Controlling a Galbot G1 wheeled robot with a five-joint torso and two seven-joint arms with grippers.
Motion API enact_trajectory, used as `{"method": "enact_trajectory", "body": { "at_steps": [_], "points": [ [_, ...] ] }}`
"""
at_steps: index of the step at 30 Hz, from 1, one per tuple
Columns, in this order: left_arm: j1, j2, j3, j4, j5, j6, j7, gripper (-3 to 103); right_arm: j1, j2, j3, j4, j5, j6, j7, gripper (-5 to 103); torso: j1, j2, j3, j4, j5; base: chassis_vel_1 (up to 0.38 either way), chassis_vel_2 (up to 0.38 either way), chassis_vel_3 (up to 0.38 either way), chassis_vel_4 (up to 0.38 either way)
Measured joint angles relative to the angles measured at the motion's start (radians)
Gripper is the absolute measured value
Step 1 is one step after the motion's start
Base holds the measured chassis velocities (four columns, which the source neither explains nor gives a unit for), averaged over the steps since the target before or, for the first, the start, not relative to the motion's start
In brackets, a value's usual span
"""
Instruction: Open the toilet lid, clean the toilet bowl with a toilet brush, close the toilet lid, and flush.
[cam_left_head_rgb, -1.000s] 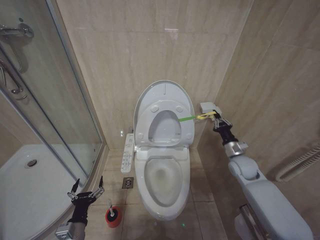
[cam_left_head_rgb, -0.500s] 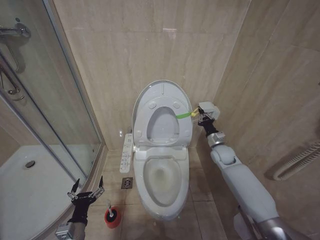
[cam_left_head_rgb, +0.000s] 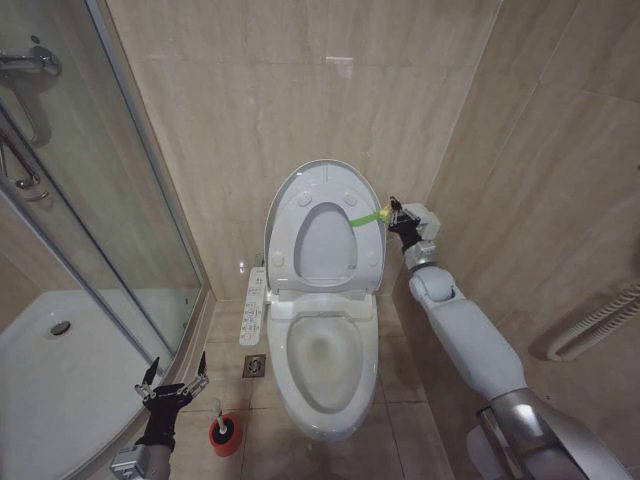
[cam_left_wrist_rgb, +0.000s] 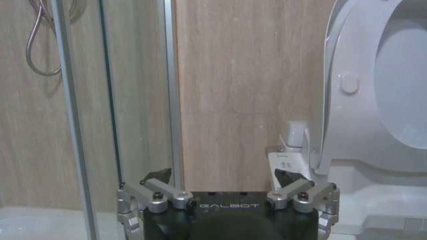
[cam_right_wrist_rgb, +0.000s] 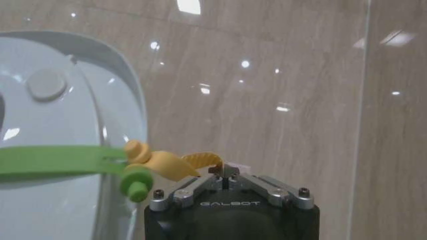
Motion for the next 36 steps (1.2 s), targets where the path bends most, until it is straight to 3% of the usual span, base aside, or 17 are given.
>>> {"method": "enact_trajectory", "body": {
  "at_steps": [14, 15, 22, 23, 29, 30, 36],
  "points": [
    [0.000, 0.000, 0.000, 0.000, 0.000, 0.000, 0.000, 100, -0.101, -0.092, 0.027, 0.089, 0.024, -0.001, -0.015, 1, 0.000, 0.000, 0.000, -0.0001, 0.0003, 0.000, 0.000, 0.000, 0.000],
    [0.000, 0.000, 0.000, 0.000, 0.000, 0.000, 0.000, 100, -0.111, -0.101, 0.032, 0.095, 0.027, 0.001, -0.021, 20, 0.000, 0.000, 0.000, -0.0002, 0.0003, 0.000, 0.000, 0.000, 0.000],
    [0.000, 0.000, 0.000, 0.000, 0.000, 0.000, 0.000, 100, -0.166, -0.153, 0.066, 0.124, 0.060, 0.021, -0.083, 20, 0.000, 0.000, 0.000, -0.0001, 0.0003, 0.000, 0.000, 0.000, 0.000],
    [0.000, 0.000, 0.000, 0.000, 0.000, 0.000, 0.000, 100, -0.181, -0.167, 0.071, 0.137, 0.079, 0.024, -0.101, 47, 0.000, 0.000, 0.000, -0.0002, 0.0003, 0.000, 0.000, 0.000, 0.000],
    [0.000, 0.000, 0.000, 0.000, 0.000, 0.000, 0.000, 100, -0.236, -0.209, 0.079, 0.209, 0.125, 0.032, -0.154, 47, 0.000, 0.000, 0.000, 0.0000, 0.0002, 0.000, 0.000, 0.000, 0.000],
    [0.000, 0.000, 0.000, 0.000, 0.000, 0.000, 0.000, 100, -0.246, -0.214, 0.080, 0.220, 0.129, 0.032, -0.157, 75, 0.000, 0.000, 0.000, 0.0001, 0.0002, 0.000, 0.000, 0.000, 0.000],
    [0.000, 0.000, 0.000, 0.000, 0.000, 0.000, 0.000, 100, -0.304, -0.236, 0.096, 0.289, 0.141, 0.029, -0.160, 75, 0.000, 0.000, 0.000, -0.0001, 0.0001, 0.000, 0.000, 0.000, 0.000]
  ]
}}
